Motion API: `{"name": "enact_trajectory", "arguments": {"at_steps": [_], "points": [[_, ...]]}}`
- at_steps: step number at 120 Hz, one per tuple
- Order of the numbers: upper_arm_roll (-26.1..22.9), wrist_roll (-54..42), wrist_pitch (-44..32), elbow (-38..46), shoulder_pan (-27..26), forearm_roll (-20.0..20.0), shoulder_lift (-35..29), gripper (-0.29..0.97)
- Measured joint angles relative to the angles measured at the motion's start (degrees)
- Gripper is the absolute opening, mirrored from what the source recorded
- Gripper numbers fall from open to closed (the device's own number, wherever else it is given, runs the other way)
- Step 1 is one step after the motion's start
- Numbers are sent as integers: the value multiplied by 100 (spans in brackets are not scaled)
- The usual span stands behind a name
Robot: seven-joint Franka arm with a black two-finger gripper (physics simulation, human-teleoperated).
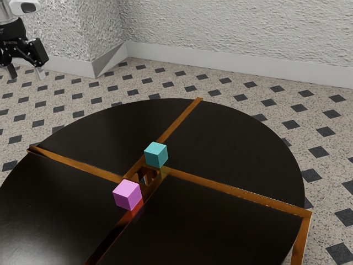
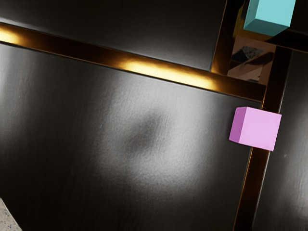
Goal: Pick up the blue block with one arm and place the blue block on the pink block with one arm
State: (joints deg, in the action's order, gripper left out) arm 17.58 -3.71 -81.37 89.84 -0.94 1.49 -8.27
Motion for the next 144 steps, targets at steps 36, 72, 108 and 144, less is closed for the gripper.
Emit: {"name": "enact_trajectory", "arguments": {"at_steps": [36, 72, 108, 144], "points": [[-944, 117, 378, -1799, 11, -82, 572, 68], [-1145, 299, -1612, -782, 149, -553, 3091, 68], [-1022, 379, -3670, -584, 143, -952, 4057, 68], [-1299, 241, -3597, -1639, 127, -951, 4732, 68]]}}
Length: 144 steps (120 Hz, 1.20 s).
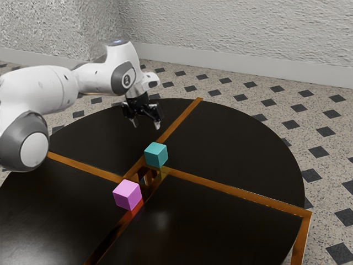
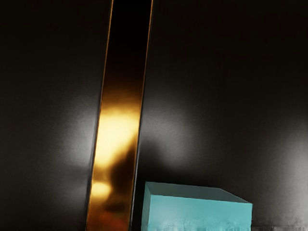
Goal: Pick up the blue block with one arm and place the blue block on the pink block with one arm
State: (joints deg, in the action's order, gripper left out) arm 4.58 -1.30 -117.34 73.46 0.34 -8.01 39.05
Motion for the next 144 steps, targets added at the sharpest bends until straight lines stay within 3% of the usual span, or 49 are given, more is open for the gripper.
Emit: {"name": "enact_trajectory", "arguments": {"at_steps": [52, 144], "points": [[-2, -205, 507, 284, -147, 22, 65, 67], [-104, -375, 244, 137, -149, 189, 436, 67]]}}
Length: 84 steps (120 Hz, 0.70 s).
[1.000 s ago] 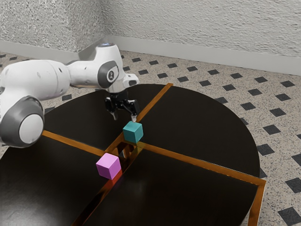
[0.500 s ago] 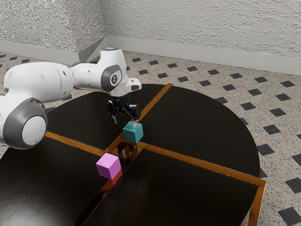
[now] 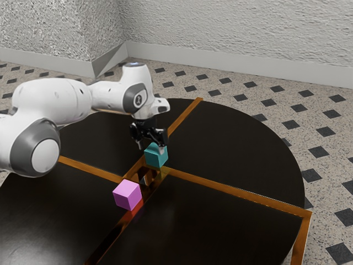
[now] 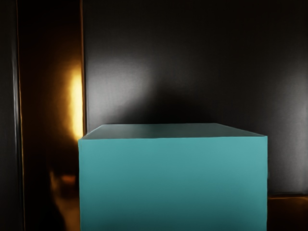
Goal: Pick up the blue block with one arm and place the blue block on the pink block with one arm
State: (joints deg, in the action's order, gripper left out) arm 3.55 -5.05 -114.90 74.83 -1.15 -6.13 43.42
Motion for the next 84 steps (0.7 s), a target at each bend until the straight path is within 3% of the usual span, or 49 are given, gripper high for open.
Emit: {"name": "enact_trajectory", "arguments": {"at_steps": [62, 84], "points": [[-50, -50, -153, -131, -7, 14, 220, 63], [-48, -59, -179, -133, -8, 15, 277, 57]]}}
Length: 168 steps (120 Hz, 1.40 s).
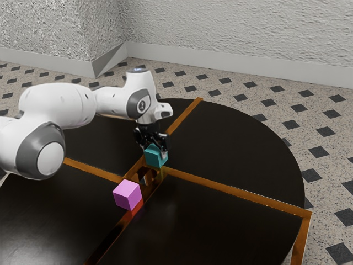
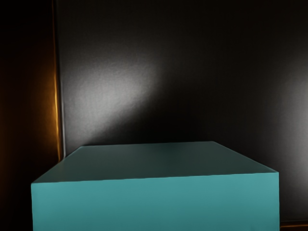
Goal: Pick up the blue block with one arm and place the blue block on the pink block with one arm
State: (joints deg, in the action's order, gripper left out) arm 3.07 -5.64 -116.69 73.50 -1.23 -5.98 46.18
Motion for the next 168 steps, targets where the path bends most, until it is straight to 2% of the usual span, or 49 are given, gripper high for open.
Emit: {"name": "enact_trajectory", "arguments": {"at_steps": [29, 58, 70, 99, 115, 140, 158, 168], "points": [[1, -2, -10, 0, 1, 6, 3, 40], [6, 26, 25, 0, -26, 38, -126, 34], [22, 37, 79, 104, -124, 30, -388, 33], [370, 57, 145, 1623, -509, -80, -1671, 36], [394, 69, 29, 2299, -591, -171, -2018, 36], [419, 94, -179, 2926, -643, -218, -2601, 36], [429, 128, -697, 4144, -713, -218, -3348, 36], [430, 152, -1044, 4557, -720, -200, -3656, 36]]}}
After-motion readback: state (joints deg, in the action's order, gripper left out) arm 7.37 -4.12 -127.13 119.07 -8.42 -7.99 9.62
